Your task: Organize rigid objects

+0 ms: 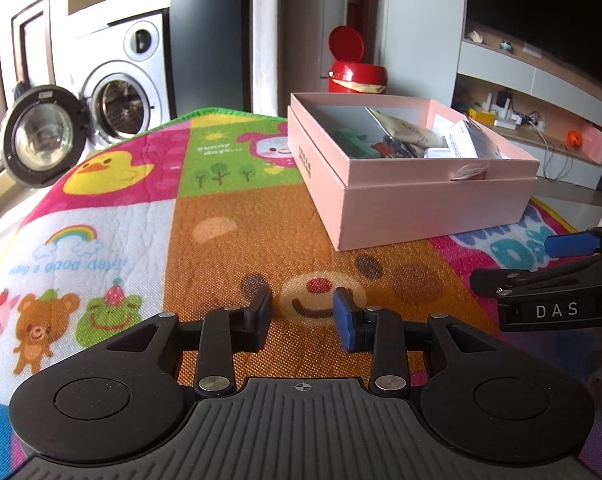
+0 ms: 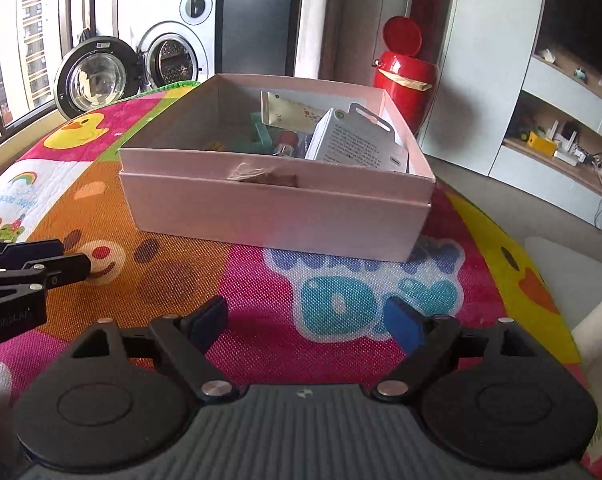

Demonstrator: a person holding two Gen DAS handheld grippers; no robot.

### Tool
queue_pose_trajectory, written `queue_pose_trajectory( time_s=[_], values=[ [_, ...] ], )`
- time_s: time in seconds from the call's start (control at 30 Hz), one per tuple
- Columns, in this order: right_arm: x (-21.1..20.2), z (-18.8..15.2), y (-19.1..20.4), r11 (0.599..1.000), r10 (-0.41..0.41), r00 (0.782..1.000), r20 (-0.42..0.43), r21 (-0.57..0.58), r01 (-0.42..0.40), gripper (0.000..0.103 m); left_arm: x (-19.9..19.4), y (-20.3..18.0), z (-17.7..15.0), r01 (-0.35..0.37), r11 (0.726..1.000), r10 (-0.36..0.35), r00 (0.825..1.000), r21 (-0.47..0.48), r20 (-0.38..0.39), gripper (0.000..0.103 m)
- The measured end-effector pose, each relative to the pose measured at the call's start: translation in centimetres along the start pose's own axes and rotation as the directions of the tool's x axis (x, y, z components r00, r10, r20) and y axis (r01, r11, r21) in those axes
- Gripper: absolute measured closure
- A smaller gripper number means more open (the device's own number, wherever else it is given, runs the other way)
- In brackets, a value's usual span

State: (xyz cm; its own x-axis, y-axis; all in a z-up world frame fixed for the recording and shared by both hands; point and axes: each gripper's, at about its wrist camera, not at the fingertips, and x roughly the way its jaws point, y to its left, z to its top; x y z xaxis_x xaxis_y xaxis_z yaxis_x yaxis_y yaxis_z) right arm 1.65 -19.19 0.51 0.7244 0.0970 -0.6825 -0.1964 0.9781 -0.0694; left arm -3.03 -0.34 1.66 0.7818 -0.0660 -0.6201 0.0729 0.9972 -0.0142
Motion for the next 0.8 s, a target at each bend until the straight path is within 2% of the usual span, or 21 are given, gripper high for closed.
queue_pose_trajectory(
  time_s=[0.03, 0.07, 0.17, 0.27, 0.43, 0.6, 0.8],
  values=[
    [0.3, 0.0, -0.3, 1.000, -0.005, 1.000, -0.007, 0.015, 0.005, 0.005, 0.0, -0.3, 0.0, 0.011, 1.000, -0.011, 1.000, 0.011, -0.001, 0.051],
    [0.5, 0.0, -0.7, 0.999, -0.003, 1.000, -0.012, 0.035, 0.004, 0.001, 0.0, -0.5, 0.0, 0.015, 1.000, -0.015, 1.000, 0.020, -0.003, 0.050],
    [0.8, -0.2, -1.7, 0.995, 0.033, 0.999, -0.009, 0.098, -0.032, 0.000, 0.0, -0.5, 0.1, 0.018, 1.000, -0.018, 1.000, -0.014, -0.004, 0.049],
    [0.8, -0.3, -1.5, 0.996, 0.021, 1.000, -0.003, 0.088, -0.021, 0.000, 0.0, -0.7, 0.0, -0.002, 0.998, 0.003, 1.000, -0.056, 0.012, 0.049],
    [1.0, -0.7, -1.7, 0.996, 0.031, 0.998, 0.054, 0.076, -0.035, 0.000, 0.4, -1.6, 0.2, -0.040, 0.998, 0.041, 0.999, -0.052, 0.021, 0.047],
    [1.2, -0.6, -1.2, 0.997, 0.034, 0.997, 0.069, 0.062, -0.038, 0.000, 0.8, -2.1, 0.5, -0.052, 0.997, 0.053, 0.998, -0.048, 0.017, 0.043],
    [1.2, -0.7, -1.5, 0.995, 0.044, 0.996, 0.074, 0.083, -0.050, 0.000, 0.8, -2.2, 0.4, -0.055, 0.998, 0.056, 0.998, -0.044, 0.017, 0.042]
  ],
)
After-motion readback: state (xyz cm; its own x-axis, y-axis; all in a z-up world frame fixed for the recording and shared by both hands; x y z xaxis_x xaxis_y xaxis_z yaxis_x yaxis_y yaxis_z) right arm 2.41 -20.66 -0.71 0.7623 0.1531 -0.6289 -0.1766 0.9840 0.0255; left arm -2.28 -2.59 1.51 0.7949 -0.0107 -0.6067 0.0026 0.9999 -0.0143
